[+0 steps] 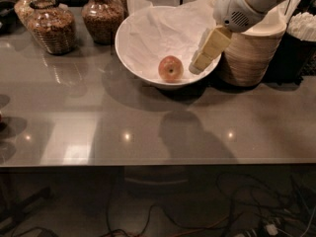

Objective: Pick apple from white bowl

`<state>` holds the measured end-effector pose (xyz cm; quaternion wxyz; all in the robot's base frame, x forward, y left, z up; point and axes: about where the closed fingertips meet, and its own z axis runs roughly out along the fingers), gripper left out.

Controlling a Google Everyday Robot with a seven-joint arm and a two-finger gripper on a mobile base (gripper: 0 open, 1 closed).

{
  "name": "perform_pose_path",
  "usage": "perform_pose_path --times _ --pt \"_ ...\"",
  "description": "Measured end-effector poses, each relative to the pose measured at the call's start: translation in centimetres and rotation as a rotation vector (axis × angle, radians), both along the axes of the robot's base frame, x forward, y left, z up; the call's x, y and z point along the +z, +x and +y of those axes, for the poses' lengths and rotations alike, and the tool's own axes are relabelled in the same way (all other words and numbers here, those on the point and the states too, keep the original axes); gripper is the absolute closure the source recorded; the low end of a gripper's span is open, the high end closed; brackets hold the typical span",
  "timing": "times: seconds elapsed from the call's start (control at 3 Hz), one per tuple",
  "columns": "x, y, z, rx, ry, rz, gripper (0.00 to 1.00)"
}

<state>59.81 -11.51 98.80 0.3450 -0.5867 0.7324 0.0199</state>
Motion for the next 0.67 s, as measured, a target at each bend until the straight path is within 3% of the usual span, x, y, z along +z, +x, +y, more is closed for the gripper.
perform_pose_path --times 0.33,0.67 --pt "-0.7 2.3 2.0 0.041 0.037 0.006 0.0" --pt "-2.1 4.2 2.8 0.068 0.062 0.009 0.18"
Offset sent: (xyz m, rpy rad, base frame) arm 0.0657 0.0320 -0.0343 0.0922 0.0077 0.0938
